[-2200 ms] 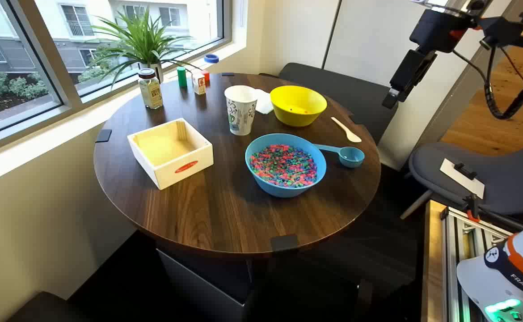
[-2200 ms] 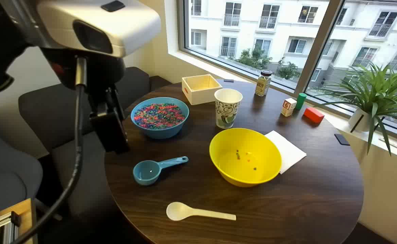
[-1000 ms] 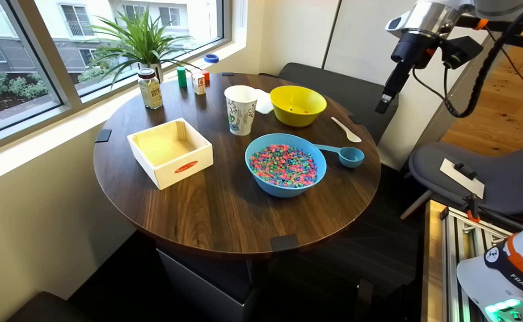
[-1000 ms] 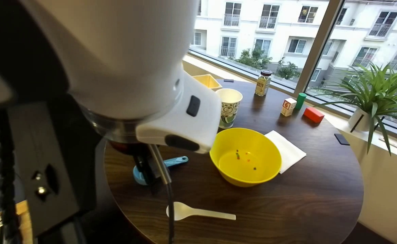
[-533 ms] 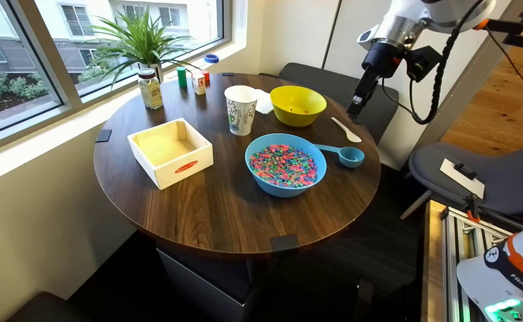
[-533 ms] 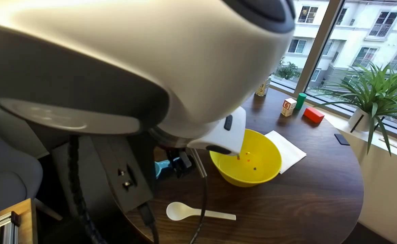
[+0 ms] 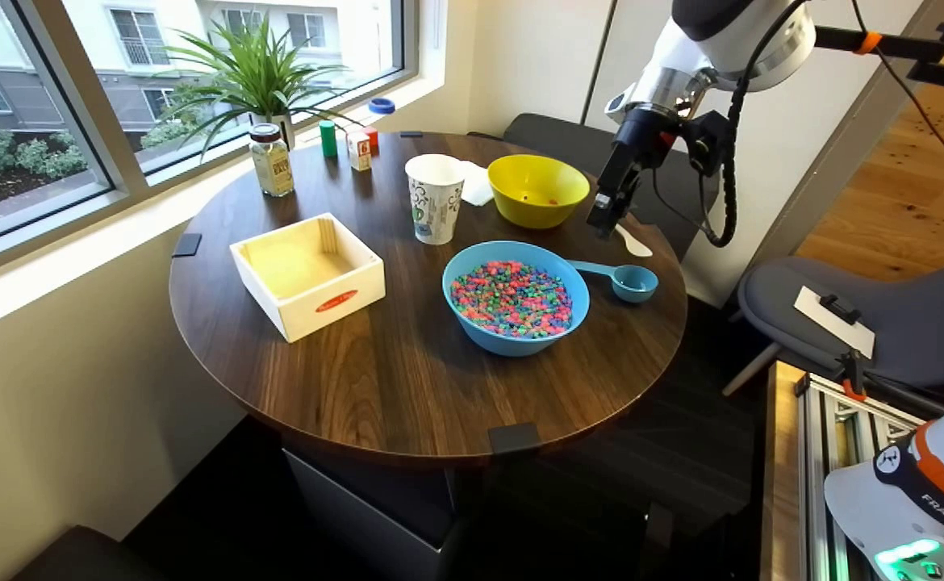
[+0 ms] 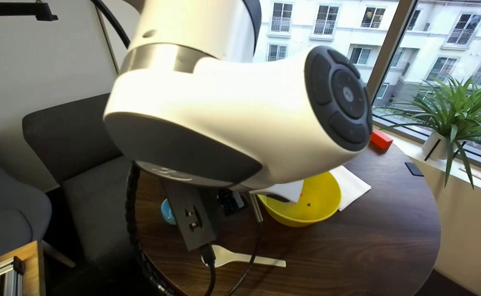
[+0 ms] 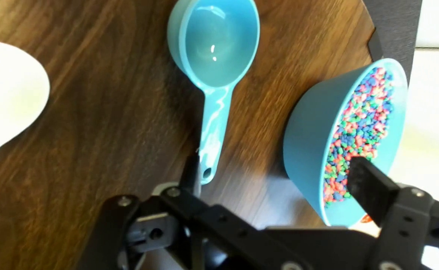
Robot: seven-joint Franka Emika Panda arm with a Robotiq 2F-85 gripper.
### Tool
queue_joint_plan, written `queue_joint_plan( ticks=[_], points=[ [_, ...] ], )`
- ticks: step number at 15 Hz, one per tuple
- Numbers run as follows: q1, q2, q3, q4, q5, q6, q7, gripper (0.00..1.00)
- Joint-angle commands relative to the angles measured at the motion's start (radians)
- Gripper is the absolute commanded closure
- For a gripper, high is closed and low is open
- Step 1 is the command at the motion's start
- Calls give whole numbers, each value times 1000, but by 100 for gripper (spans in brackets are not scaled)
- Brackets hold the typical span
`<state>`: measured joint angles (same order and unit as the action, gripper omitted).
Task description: Use the blue ladle to put some of the contents of the blue bowl into the yellow bowl
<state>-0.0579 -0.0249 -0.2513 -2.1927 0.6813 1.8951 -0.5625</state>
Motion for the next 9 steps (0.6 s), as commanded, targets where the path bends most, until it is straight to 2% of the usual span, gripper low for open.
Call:
queue_joint_plan(
  ticks=[1, 9],
  points=[
    [-42, 67, 37, 57, 25, -67, 29, 0],
    [-66, 133, 81, 101, -1, -70, 138, 0]
  ],
)
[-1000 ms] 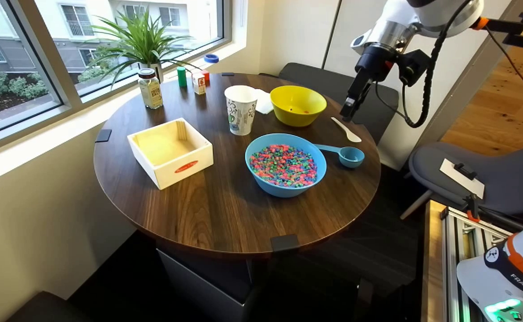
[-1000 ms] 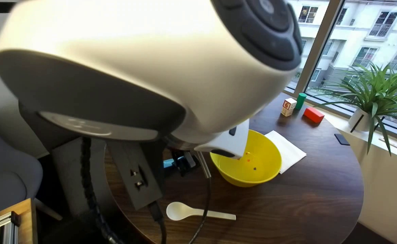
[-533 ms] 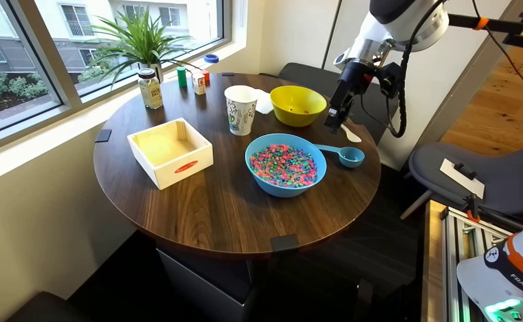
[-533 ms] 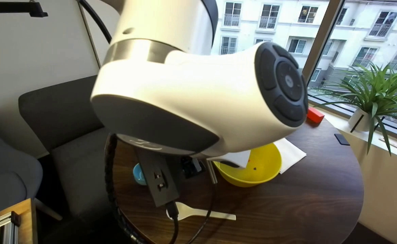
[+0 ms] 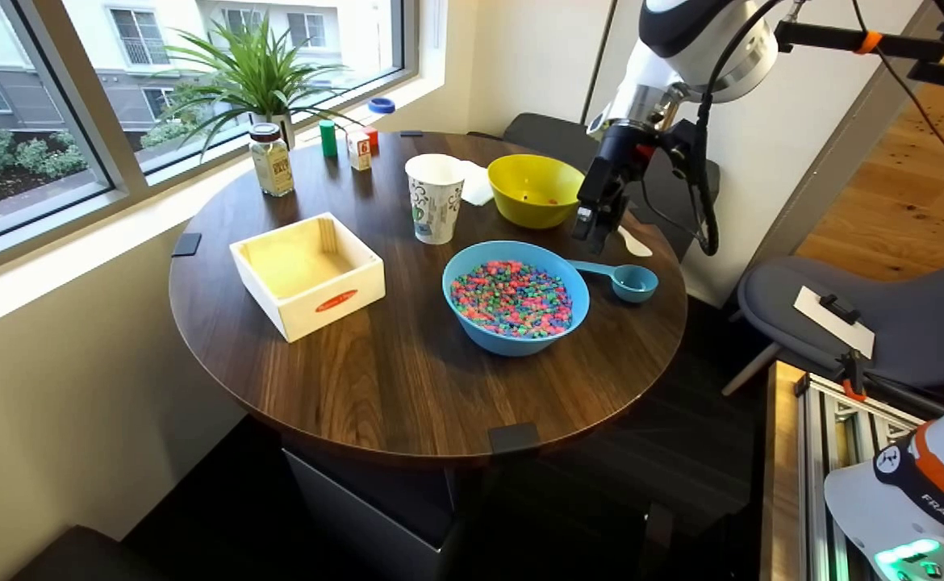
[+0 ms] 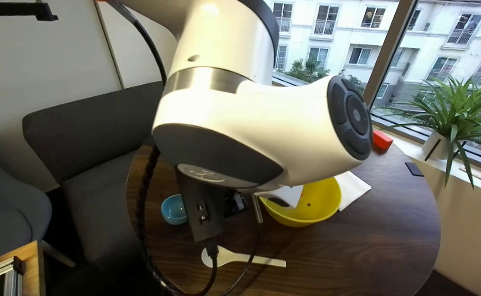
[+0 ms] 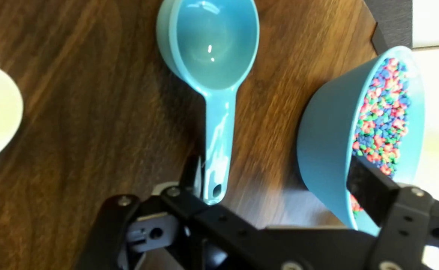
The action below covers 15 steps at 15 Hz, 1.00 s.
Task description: Use the blue ladle to put some of the contents of the blue bowl into the yellow bowl
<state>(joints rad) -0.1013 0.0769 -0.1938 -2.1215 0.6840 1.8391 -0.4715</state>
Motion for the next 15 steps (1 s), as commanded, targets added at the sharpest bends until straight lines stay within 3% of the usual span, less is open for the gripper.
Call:
queue_joint_plan(
  ticks=[1, 10, 11, 12, 14, 15],
  points=[
    [-24, 38, 27, 33, -5, -16, 54, 0],
    [-27, 73, 45, 53, -42, -18, 119, 0],
    [-28, 75, 47, 54, -41, -18, 122, 4],
    [-29, 77, 48, 55, -40, -18, 121, 25],
    [-31, 81, 50, 57, -43, -17, 122, 31],
    [-32, 83, 50, 59, -44, -16, 122, 40]
  ],
)
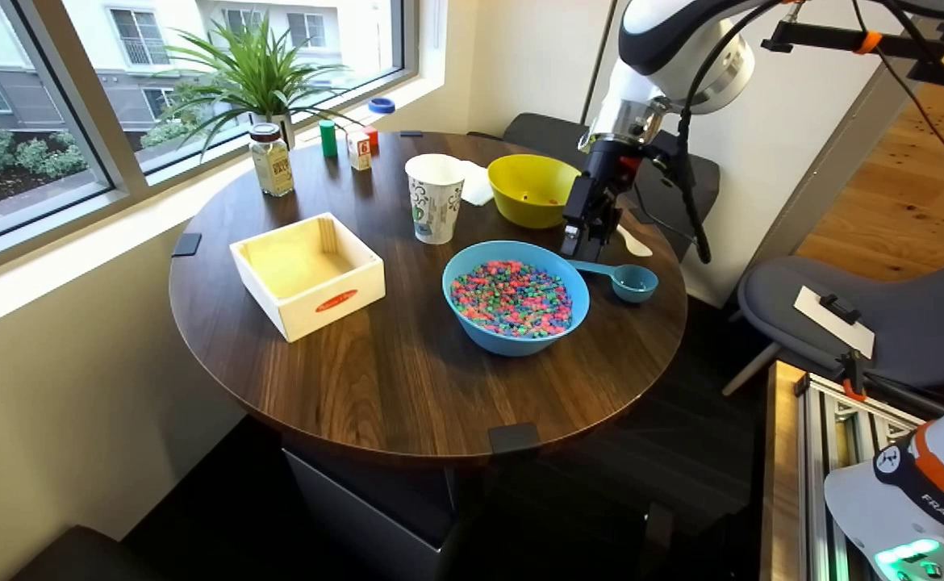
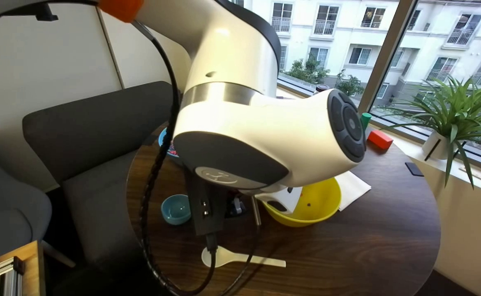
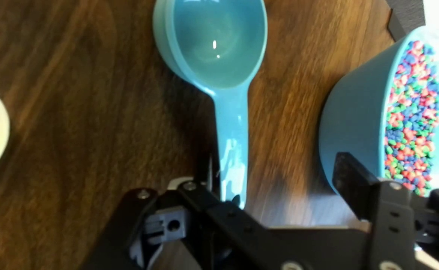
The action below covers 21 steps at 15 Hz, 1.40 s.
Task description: Use the blue ladle to put some of the contents of the blue bowl into the yellow bowl
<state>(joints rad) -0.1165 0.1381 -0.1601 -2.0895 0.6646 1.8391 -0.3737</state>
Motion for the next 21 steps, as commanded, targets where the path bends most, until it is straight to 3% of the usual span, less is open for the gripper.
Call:
queue_joint_plan(
  ticks=[1, 7, 8, 9, 10, 11, 20, 21],
  points=[
    [-18, 25, 17, 29, -25, -16, 25, 48],
    [-23, 42, 19, 48, -36, -16, 31, 95],
    [-24, 45, 20, 50, -40, -16, 32, 99],
    [-24, 47, 20, 52, -45, -19, 33, 58],
    [-24, 49, 21, 54, -53, -23, 34, 64],
    [-23, 50, 22, 54, -63, -20, 36, 64],
    [-21, 76, 54, 93, -91, -57, 18, 1],
    [-22, 81, 57, 98, -91, -67, 16, 0]
  ],
)
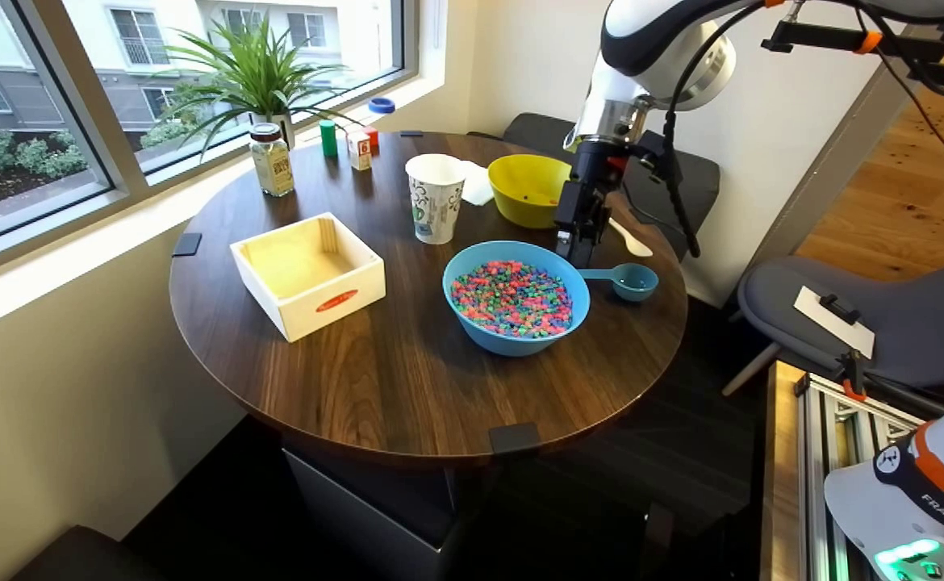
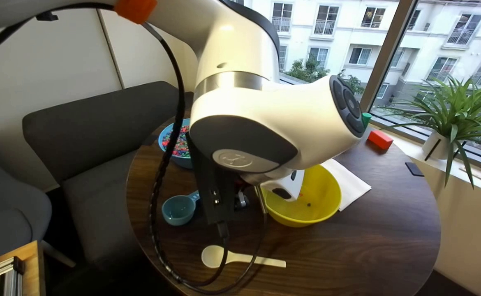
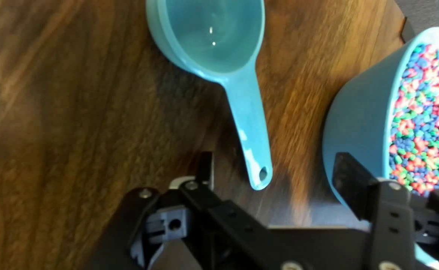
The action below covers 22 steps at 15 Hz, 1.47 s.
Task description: Use the blue ladle to put some of the contents of the blue bowl into the yellow bowl
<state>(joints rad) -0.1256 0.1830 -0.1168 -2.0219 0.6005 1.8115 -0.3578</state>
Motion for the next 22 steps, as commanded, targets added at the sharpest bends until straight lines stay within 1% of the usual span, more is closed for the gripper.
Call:
queue_joint_plan(
  ticks=[1, 2, 3, 4, 5, 6, 7, 8, 10, 11, 12, 14, 15, 16, 17, 19, 20, 22],
  points=[
    [-13, 41, 16, 37, -30, -50, 1, 2],
    [-15, 47, 17, 43, -30, -65, 0, 15],
    [-16, 53, 18, 49, -33, -76, 1, 27],
    [-20, 60, 18, 60, -34, -96, 0, 29],
    [-23, 66, 17, 67, -39, -108, 0, 35],
    [-27, 72, 17, 73, -41, -122, 2, 44],
    [-30, 77, 17, 79, -45, -135, 1, 50],
    [-34, 82, 17, 86, -49, -147, 2, 55],
    [-38, 93, 19, 99, -57, -166, 2, 59],
    [-40, 99, 19, 104, -61, -172, 3, 66],
    [-41, 104, 20, 111, -63, -175, 4, 65],
    [-42, 114, 21, 122, -70, -184, 2, 76],
    [-42, 117, 21, 126, -72, -186, 3, 77],
    [-44, 122, 21, 132, -75, -189, 2, 84],
    [-44, 125, 22, 136, -76, -192, 1, 58],
    [-45, 133, 24, 147, -75, -202, -2, 44],
    [-44, 136, 26, 152, -75, -208, -3, 44],
    [-44, 141, 31, 165, -75, -220, -5, 50]
  ],
)
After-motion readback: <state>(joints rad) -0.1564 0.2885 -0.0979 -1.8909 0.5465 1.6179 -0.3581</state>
